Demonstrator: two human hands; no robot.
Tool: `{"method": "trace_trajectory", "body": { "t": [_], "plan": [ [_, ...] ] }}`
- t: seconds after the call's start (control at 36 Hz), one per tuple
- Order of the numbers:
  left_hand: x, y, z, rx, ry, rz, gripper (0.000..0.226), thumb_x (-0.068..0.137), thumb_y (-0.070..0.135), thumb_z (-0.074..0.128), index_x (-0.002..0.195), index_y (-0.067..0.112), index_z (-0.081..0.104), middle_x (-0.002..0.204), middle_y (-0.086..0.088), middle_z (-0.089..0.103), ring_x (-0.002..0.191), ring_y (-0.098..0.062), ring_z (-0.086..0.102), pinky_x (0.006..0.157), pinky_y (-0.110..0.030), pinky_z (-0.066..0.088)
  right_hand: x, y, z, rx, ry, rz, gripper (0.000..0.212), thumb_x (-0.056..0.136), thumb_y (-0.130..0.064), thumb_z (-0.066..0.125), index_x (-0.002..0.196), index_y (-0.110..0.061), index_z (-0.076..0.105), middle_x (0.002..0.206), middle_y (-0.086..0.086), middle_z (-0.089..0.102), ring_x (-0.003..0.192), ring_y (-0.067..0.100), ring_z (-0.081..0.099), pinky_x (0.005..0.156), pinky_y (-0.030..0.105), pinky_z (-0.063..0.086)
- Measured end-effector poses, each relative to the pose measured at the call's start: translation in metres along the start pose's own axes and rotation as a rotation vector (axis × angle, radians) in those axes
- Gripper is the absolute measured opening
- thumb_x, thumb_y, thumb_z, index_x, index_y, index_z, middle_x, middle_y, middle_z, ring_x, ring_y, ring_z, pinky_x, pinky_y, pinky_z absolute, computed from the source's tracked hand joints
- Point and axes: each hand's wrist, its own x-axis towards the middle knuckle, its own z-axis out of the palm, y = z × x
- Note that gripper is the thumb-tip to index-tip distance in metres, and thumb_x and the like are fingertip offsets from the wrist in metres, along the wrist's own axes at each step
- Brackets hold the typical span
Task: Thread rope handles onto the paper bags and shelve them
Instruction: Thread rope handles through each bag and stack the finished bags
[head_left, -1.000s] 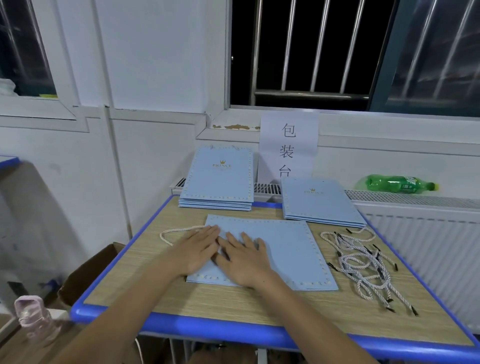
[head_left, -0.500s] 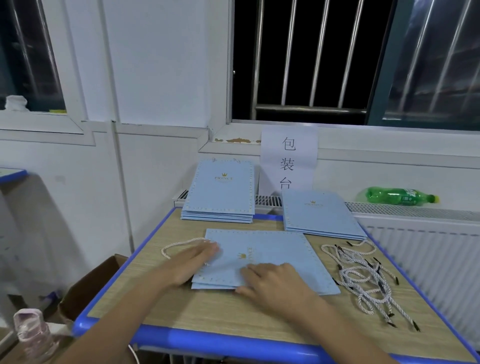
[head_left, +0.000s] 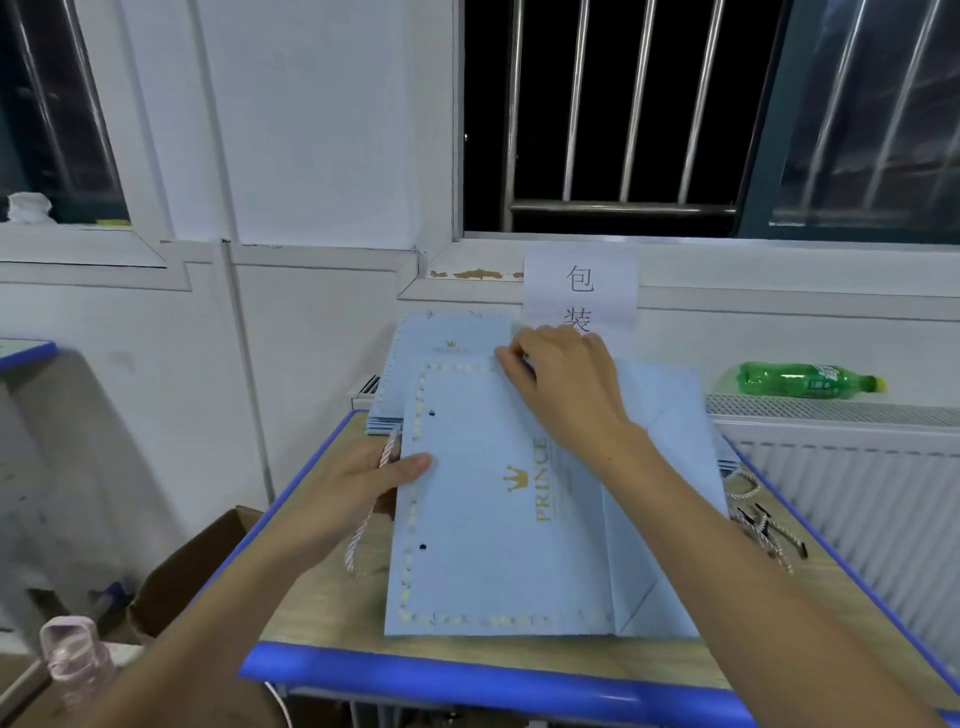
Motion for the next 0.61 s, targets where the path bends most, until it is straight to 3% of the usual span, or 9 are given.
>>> {"method": "trace_trajectory", "body": {
  "t": [0.06, 0.14, 0.22, 0.31, 0.39, 0.47, 0.56, 0.61],
  "plan": [
    [0.001, -0.009, -0.002, 0.021, -0.070, -0.149, 0.042, 0.077, 0.045, 0.071, 0.106, 0.013, 0.068, 0.098, -0.003, 0.074, 0.083, -0.017, 0.071, 0.060, -0.020, 0.052, -0.016, 0.005, 0.022, 0.052, -0.236, 0.096, 0.034, 0.097, -0.033, 0.043, 0.070, -0.013, 0.051, 0.078, 0.007, 0.062, 0.083, 0.030, 0.056, 0.069, 0.032, 0.027],
    [0.007, -0.023, -0.002, 0.254, -0.124, -0.348, 0.037, 0.082, 0.043, 0.068, 0.103, 0.012, 0.066, 0.078, 0.000, 0.074, 0.054, -0.014, 0.064, 0.045, -0.023, 0.045, -0.050, 0.006, 0.056, 0.062, -0.385, 0.179, 0.042, 0.094, -0.044, 0.033, 0.075, -0.013, 0.053, 0.089, 0.012, 0.065, 0.095, 0.032, 0.057, 0.073, 0.035, 0.035],
    [0.014, -0.031, -0.005, 0.503, -0.197, -0.391, 0.033, 0.094, 0.040, 0.054, 0.085, 0.010, 0.064, 0.053, 0.002, 0.065, 0.036, -0.010, 0.054, 0.037, -0.020, 0.037, -0.078, 0.004, 0.079, 0.069, -0.570, 0.247, 0.041, 0.094, -0.048, 0.041, 0.100, -0.011, 0.057, 0.110, 0.010, 0.060, 0.111, 0.028, 0.051, 0.091, 0.037, 0.035],
    [0.028, -0.038, -0.019, 0.631, -0.079, -0.370, 0.036, 0.093, 0.032, 0.057, 0.068, 0.009, 0.068, 0.044, 0.005, 0.057, 0.030, -0.003, 0.041, 0.034, -0.016, 0.030, -0.096, 0.004, 0.089, 0.013, -0.703, 0.258, 0.065, 0.081, -0.066, 0.022, 0.106, -0.013, 0.052, 0.117, 0.007, 0.052, 0.117, 0.026, 0.042, 0.095, 0.038, 0.032],
    [0.043, -0.051, -0.036, 0.721, 0.053, -0.316, 0.029, 0.088, 0.026, 0.064, 0.065, 0.009, 0.069, 0.052, 0.005, 0.053, 0.045, -0.005, 0.045, 0.045, -0.018, 0.033, -0.096, 0.008, 0.095, -0.003, -0.655, 0.249, 0.049, 0.091, -0.055, 0.038, 0.108, -0.012, 0.053, 0.118, 0.007, 0.051, 0.118, 0.026, 0.041, 0.095, 0.038, 0.032],
    [0.055, -0.069, -0.042, 0.805, 0.200, -0.325, 0.024, 0.087, 0.029, 0.065, 0.066, 0.020, 0.060, 0.079, 0.004, 0.062, 0.078, -0.012, 0.057, 0.065, -0.021, 0.038, -0.095, 0.006, 0.098, -0.027, -0.619, 0.229, 0.033, 0.090, -0.042, 0.053, 0.096, -0.010, 0.060, 0.106, 0.010, 0.059, 0.108, 0.028, 0.051, 0.088, 0.040, 0.038],
    [0.058, -0.076, -0.031, 0.943, 0.312, -0.310, 0.007, 0.090, 0.026, 0.057, 0.091, 0.019, 0.060, 0.106, -0.001, 0.061, 0.089, -0.016, 0.053, 0.074, -0.025, 0.037, -0.091, 0.000, 0.099, -0.041, -0.545, 0.224, 0.026, 0.075, -0.031, 0.073, 0.071, -0.007, 0.063, 0.076, 0.011, 0.064, 0.074, 0.030, 0.065, 0.064, 0.036, 0.046],
    [0.060, -0.079, -0.018, 1.042, 0.370, -0.202, 0.018, 0.092, 0.025, 0.053, 0.108, 0.016, 0.057, 0.115, -0.005, 0.052, 0.088, -0.019, 0.050, 0.075, -0.025, 0.036, -0.086, -0.005, 0.095, -0.090, -0.568, 0.201, 0.026, 0.086, -0.032, 0.062, 0.084, -0.007, 0.065, 0.087, 0.010, 0.065, 0.081, 0.029, 0.065, 0.068, 0.033, 0.045]
  ]
}}
